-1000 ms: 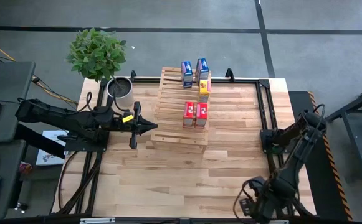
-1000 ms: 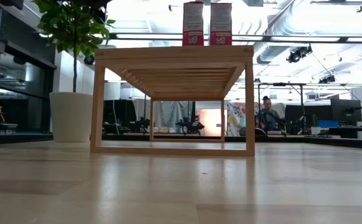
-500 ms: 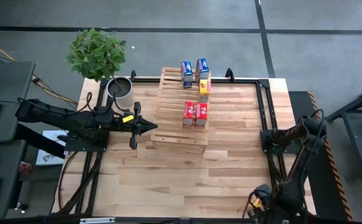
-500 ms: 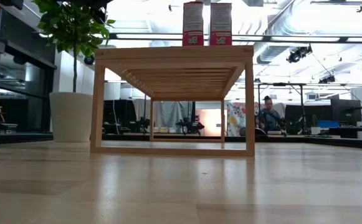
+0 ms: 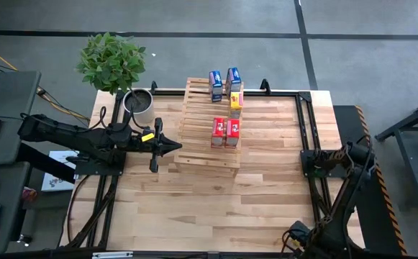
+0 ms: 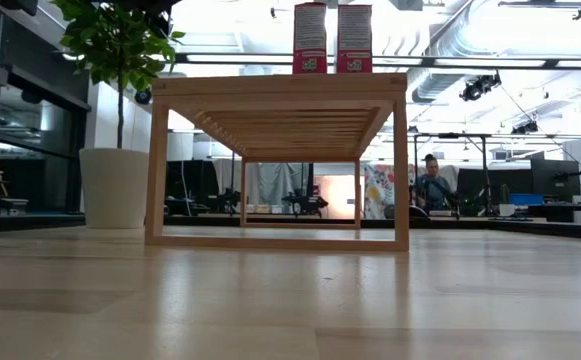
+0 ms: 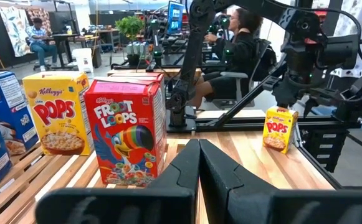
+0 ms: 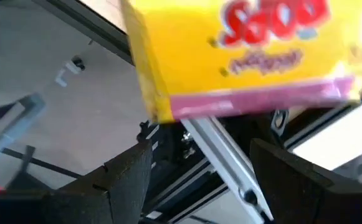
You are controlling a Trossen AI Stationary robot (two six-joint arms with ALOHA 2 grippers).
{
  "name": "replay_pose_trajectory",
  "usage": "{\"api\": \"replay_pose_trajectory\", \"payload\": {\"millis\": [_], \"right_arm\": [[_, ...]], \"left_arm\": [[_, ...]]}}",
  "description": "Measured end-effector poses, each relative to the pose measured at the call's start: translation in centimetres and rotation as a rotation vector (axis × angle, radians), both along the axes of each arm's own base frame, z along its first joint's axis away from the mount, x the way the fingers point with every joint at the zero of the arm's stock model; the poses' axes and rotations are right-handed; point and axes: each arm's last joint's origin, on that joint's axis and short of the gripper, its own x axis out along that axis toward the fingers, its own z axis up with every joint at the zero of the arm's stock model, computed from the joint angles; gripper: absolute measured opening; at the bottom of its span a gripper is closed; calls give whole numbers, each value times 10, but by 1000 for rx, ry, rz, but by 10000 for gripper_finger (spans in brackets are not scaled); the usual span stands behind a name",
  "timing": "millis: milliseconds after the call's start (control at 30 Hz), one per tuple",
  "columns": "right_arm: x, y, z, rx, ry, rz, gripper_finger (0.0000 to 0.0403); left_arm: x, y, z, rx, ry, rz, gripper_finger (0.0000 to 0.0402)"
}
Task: Stack cereal on shelf
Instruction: Put the yellow cereal box on the shelf aligned with the other yellow cereal box
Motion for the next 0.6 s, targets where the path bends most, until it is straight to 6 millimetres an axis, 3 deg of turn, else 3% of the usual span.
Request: {"api": "replay_pose_trajectory", "payload": {"millis": [133, 267, 600], "right_arm": [[-2, 1, -6, -25, 6, 66, 250], [-2, 2, -15, -53, 15, 134, 208], [-9, 11, -32, -90, -9, 241, 26]], "left_arm": [[0, 0, 0, 0, 0, 0, 0], [0, 0, 0, 0, 0, 0, 0], [0, 0, 0, 0, 0, 0, 0]]}}
